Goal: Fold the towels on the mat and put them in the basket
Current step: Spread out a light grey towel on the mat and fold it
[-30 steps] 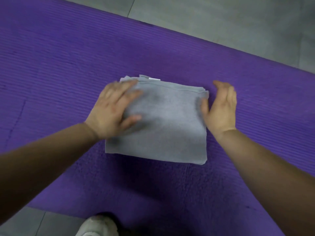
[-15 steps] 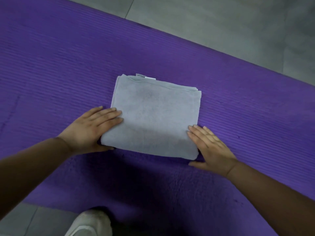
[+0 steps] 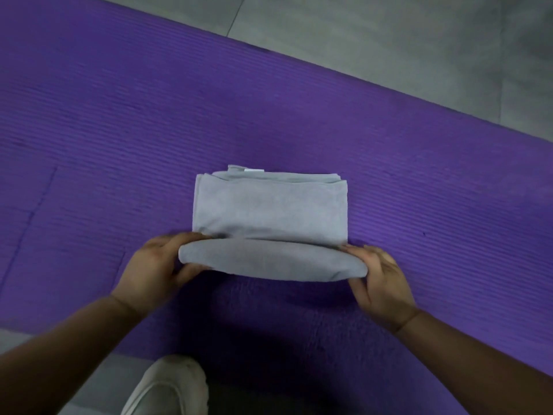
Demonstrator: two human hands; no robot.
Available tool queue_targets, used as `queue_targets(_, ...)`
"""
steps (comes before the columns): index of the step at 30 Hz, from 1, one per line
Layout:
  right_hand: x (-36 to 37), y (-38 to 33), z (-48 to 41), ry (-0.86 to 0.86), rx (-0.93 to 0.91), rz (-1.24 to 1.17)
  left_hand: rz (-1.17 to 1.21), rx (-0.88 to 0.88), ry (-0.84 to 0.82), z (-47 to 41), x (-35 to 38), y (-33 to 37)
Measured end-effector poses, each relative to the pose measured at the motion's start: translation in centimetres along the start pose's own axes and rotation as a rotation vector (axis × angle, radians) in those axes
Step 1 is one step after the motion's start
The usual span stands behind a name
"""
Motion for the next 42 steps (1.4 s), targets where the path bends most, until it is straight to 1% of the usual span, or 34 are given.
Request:
queue_targets(1, -0.2, -0.2, -0.5, 0.026, 0.031, 0.019, 0.018, -0.124, 0.012, 0.0, -0.1, 0.2)
queue_targets(2, -0.3, -0.2, -1.2, 0.036, 0.074, 0.048, 0.074, -0.291, 0.007, -0.3, -0.3, 0.2)
queue_targets(3, -0.3, -0.2, -2.0, 0.036, 0.132, 0.083, 0.161, -0.447, -0.006, -0.9, -0.4, 0.3)
queue_targets(4, -0.4, -0.1, -2.9, 0.033, 0.199, 0.101, 0.24, -0.558, -0.013, -1.6, -0.4, 0.3)
queue_targets(5, -0.4, 0.0, -3.8, 0.033, 0.286, 0.083, 0.286, -0.606, -0.009, -2.4, -0.5, 0.3)
queue_targets(6, -0.3, 0.1, -4.8, 0.043, 0.374, 0.044, 0.286, -0.61, 0.0, -3.3, -0.6, 0.5)
queue_targets(9, 0.2, 1.3, -6.9, -0.002, 0.621, -0.013, 0.23, -0.637, 0.028, -6.1, -0.9, 0.4)
queue_targets(12, 0.0, 2.4, -9.1, -0.072, 0.712, 0.042, 0.155, -0.665, 0.015, -8.5, -0.9, -0.1)
queue_targets(16, 0.5, 3.8, -11.2, -0.212, 0.705, 0.105, -0.035, -0.732, -0.044, -9.6, -0.4, -1.1)
queue_targets(18, 0.6, 4.4, -12.0, -0.256, 0.676, 0.118, -0.038, -0.766, -0.067, -10.0, -0.2, -1.7)
queue_targets(20, 0.7, 4.4, -12.7, -0.293, 0.591, 0.13, 0.011, -0.807, -0.069, -10.4, -0.3, -2.1)
queue_targets(22, 1.0, 4.2, -13.2, -0.306, 0.438, 0.085, 0.048, -0.831, -0.056, -10.5, -0.5, -2.3)
queue_targets(23, 1.2, 4.2, -13.3, -0.288, 0.364, 0.004, 0.049, -0.829, -0.052, -10.5, -0.5, -2.3)
queue_targets(24, 1.5, 4.3, -13.3, -0.268, 0.346, -0.123, 0.049, -0.822, -0.049, -10.4, -0.4, -2.2)
queue_targets(26, 1.5, 4.3, -12.7, -0.277, 0.506, -0.451, 0.064, -0.826, -0.044, -10.2, -0.2, -2.2)
queue_targets(27, 1.4, 4.3, -12.5, -0.299, 0.585, -0.581, 0.073, -0.827, -0.043, -10.2, -0.1, -2.2)
queue_targets(28, 1.2, 4.4, -12.6, -0.337, 0.618, -0.647, 0.077, -0.822, -0.042, -10.2, -0.1, -2.1)
queue_targets(29, 1.0, 4.3, -12.7, -0.406, 0.594, -0.628, 0.08, -0.819, -0.048, -10.2, 0.0, -2.1)
queue_targets(31, 0.8, 4.2, -13.3, -0.546, 0.501, -0.495, 0.099, -0.817, -0.047, -10.1, -0.1, -1.9)
queue_targets(32, 0.9, 4.2, -13.5, -0.576, 0.478, -0.438, 0.129, -0.822, -0.017, -9.8, -0.3, -1.7)
queue_targets(35, 1.3, 4.3, -13.7, -0.552, 0.486, -0.347, 0.249, -0.798, 0.196, -7.6, -1.8, -0.4)
queue_targets(36, 1.4, 4.3, -13.6, -0.542, 0.493, -0.333, 0.286, -0.797, 0.226, -6.4, -2.1, 0.1)
queue_targets(37, 1.6, 4.2, -13.4, -0.532, 0.499, -0.327, 0.338, -0.821, 0.204, -5.1, -2.0, 0.3)
queue_targets(38, 1.7, 4.2, -13.3, -0.528, 0.513, -0.331, 0.418, -0.88, 0.131, -3.8, -1.6, 0.6)
queue_targets(39, 1.8, 4.2, -13.3, -0.525, 0.527, -0.336, 0.521, -0.97, 0.004, -2.5, -0.7, 0.9)
queue_targets(41, 1.7, 4.2, -13.4, -0.538, 0.54, -0.33, 0.735, -1.173, -0.313, -0.6, 1.6, 1.8)
queue_targets(42, 1.7, 4.2, -13.4, -0.549, 0.539, -0.321, 0.822, -1.249, -0.426, -0.1, 2.7, 2.2)
Point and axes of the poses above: each hand's wrist, its own z-axis away from the middle knuckle, its own x-axis out of the palm, y = z × x, the point moved 4 cm from there along -z, towards the middle knuckle, and after that the axes turned 15 degrees about -x, right-handed, at the moved point
